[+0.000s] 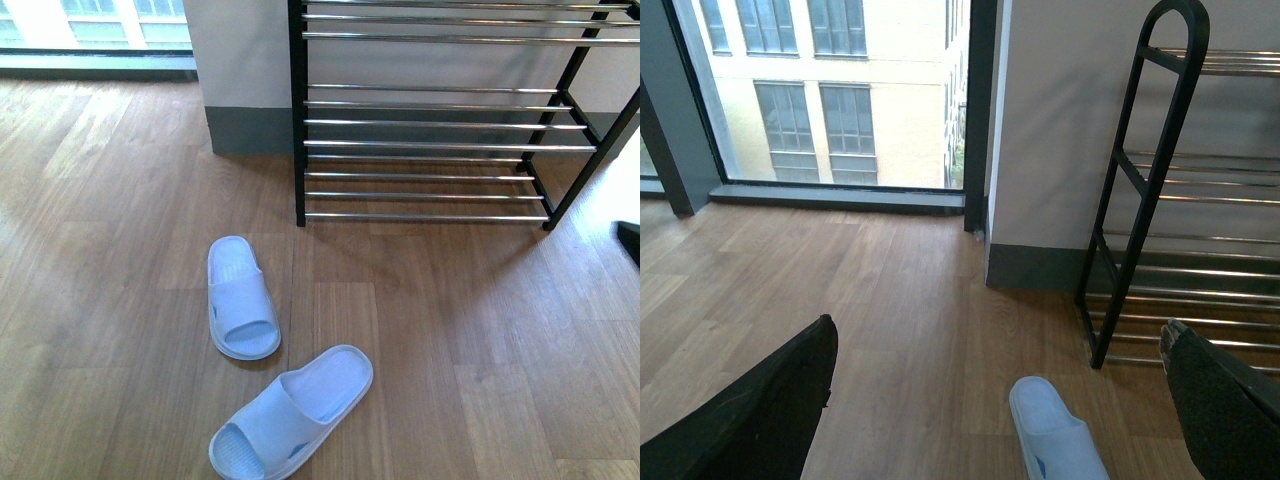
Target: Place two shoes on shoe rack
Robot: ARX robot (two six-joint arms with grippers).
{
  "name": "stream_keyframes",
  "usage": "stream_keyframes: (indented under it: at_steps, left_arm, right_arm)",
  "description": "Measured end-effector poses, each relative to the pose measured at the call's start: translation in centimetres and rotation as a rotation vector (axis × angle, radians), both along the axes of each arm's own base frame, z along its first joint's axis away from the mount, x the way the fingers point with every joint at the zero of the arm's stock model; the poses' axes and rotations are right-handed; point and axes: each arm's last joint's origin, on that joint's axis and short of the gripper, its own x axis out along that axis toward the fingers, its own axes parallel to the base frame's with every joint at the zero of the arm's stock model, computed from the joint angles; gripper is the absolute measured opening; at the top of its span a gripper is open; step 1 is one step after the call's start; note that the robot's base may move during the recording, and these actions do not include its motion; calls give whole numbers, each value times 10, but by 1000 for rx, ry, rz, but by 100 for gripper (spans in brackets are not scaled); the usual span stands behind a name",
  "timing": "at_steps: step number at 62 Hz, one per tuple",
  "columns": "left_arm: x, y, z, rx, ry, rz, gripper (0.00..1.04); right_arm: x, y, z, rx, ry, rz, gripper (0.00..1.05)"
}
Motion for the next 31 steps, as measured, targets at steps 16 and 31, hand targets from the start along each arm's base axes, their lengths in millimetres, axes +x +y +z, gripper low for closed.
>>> stream_keyframes:
  at_steps: [16, 31]
  left_arm:
    - [0, 0, 0, 0, 0, 0, 95]
    - [0, 0, 0, 0, 0, 0, 95]
  right_arm:
    - [83, 35, -104, -124, 230, 179, 95]
    - [110, 63, -209, -294, 355, 381, 95]
